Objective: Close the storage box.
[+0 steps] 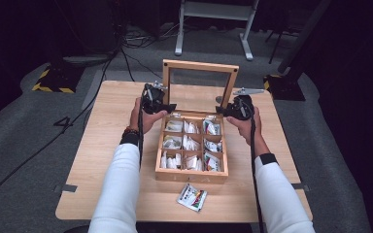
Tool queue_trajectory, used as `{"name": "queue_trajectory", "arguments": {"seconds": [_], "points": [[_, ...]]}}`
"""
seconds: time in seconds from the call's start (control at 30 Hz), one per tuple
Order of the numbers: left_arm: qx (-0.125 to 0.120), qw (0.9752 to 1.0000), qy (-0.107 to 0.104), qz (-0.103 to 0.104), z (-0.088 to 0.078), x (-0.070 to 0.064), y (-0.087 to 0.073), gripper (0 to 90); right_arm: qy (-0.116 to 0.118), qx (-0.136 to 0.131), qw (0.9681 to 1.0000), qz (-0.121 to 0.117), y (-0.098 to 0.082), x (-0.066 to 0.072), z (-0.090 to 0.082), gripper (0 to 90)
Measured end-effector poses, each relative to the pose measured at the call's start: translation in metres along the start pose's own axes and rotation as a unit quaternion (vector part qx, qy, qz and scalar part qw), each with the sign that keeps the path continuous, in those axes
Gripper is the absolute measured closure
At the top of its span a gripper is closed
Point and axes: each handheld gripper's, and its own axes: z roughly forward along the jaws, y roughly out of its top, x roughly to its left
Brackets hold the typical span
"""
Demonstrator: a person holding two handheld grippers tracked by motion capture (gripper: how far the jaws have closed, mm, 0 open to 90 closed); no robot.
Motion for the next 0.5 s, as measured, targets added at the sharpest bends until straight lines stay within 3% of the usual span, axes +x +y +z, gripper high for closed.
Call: {"name": "queue_trajectory", "arguments": {"seconds": [0.5], "points": [[-0.016, 0.9998, -0.003, 0.015, -0.019, -0.003, 0.002, 53.3, 0.003, -0.015, 0.9998, -0.015, 0.005, 0.005, -0.015, 56.7]]}}
